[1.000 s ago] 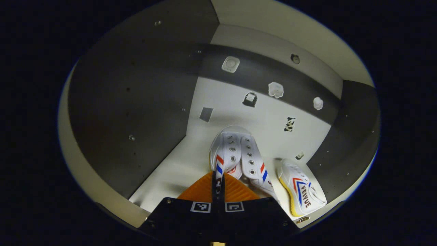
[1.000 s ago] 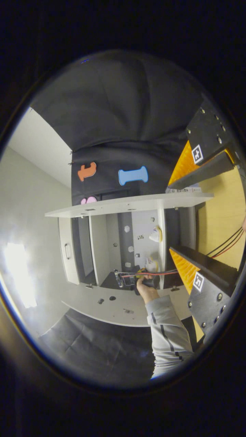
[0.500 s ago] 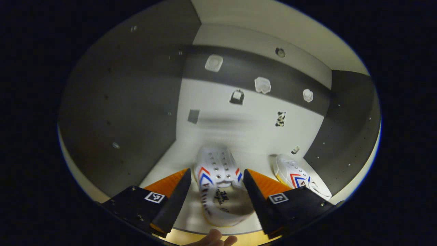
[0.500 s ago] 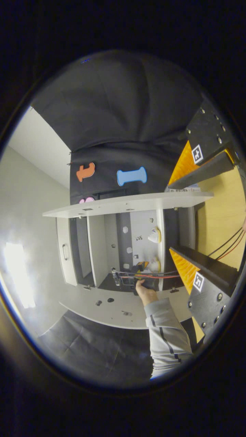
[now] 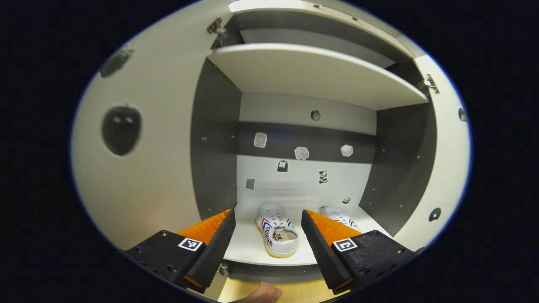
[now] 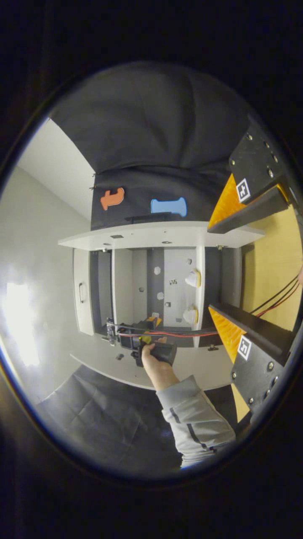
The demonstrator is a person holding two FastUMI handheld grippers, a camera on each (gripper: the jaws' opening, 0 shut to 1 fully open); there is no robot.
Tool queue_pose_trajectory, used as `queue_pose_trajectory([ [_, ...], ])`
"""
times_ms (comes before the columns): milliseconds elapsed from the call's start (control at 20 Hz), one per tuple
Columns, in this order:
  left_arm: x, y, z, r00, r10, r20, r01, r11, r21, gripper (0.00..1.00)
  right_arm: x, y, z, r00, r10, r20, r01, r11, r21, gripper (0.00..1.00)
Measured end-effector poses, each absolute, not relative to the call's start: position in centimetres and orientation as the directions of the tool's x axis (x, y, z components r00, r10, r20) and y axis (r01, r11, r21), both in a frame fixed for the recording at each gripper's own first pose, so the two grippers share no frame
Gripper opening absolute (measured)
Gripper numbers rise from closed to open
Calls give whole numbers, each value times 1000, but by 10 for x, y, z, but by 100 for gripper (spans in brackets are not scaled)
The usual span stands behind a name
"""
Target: Grab one shoe with the right hand and put it into the shoe cabinet, grab the other shoe with the left hand and put it into the shoe cabinet; then close the right door with the right hand and the left door with the left hand.
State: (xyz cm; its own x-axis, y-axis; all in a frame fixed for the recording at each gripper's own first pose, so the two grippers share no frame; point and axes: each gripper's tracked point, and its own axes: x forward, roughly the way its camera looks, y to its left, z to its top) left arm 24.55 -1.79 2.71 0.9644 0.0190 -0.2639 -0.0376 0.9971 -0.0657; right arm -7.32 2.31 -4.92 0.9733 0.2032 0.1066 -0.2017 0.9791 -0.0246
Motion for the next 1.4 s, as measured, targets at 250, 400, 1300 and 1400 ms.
queue_pose_trajectory([
  [250,175,-17,31,969,-18,-245,15,1000,-16,96,-72,28,-48,976,197,98,-195,980,-29,98],
  [400,137,-19,23,976,-46,-213,46,999,-5,96,-71,25,-46,978,182,100,-179,983,-33,98],
  [1300,-4,3,-75,984,-124,-130,111,988,-106,97,-12,-14,-34,992,120,25,-118,989,-89,99],
  [1400,-20,-4,-81,977,-172,-129,158,981,-110,97,4,-36,-26,995,95,8,-94,990,-102,99],
])
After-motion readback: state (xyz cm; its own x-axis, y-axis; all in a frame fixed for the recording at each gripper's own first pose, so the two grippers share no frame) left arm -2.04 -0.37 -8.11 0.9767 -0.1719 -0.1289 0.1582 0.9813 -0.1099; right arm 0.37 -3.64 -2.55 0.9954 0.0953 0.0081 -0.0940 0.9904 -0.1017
